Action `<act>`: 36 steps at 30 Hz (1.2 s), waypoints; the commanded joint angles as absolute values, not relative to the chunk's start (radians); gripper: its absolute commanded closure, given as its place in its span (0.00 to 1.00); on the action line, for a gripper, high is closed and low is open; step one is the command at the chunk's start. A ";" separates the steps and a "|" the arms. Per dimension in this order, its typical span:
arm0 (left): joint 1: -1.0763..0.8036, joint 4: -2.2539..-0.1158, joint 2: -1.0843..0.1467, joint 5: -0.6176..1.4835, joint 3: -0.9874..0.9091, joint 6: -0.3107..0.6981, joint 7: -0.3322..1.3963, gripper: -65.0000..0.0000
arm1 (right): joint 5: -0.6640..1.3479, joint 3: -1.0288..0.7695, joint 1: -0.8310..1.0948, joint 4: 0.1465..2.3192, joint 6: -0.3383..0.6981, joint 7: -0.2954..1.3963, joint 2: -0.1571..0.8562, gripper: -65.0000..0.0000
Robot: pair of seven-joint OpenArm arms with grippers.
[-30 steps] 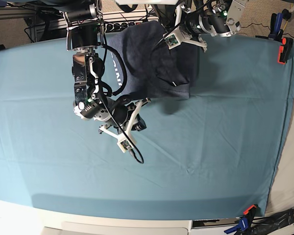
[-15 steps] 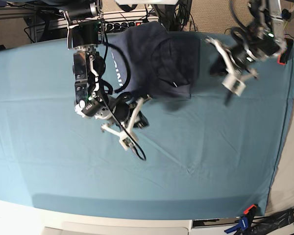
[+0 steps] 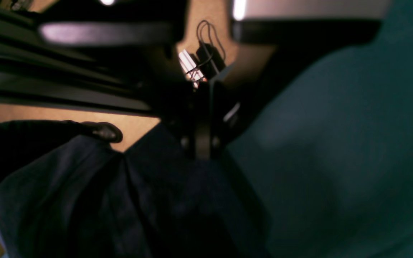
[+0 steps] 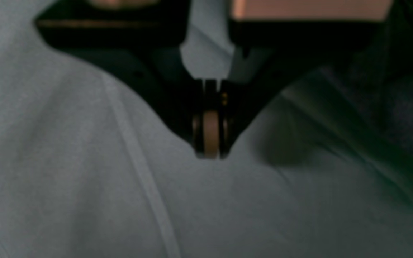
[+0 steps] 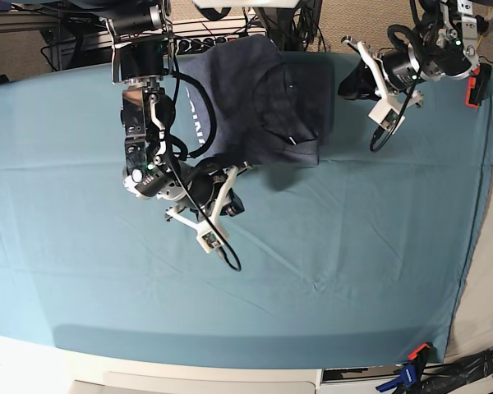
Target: Fold the T-shirt properly
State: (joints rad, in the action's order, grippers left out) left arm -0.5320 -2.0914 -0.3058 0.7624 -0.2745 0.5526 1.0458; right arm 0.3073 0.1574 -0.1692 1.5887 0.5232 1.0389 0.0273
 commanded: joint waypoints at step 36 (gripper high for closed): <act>-0.584 -2.107 -0.313 0.482 -0.022 0.443 0.915 1.00 | 0.321 0.155 -0.191 1.607 0.525 1.014 0.025 1.00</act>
State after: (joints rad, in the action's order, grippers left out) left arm -0.5812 -2.0914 -0.3080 0.4744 -0.0208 0.4408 0.9337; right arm 0.3073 0.1574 -0.1692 1.5887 0.5232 1.0386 0.0273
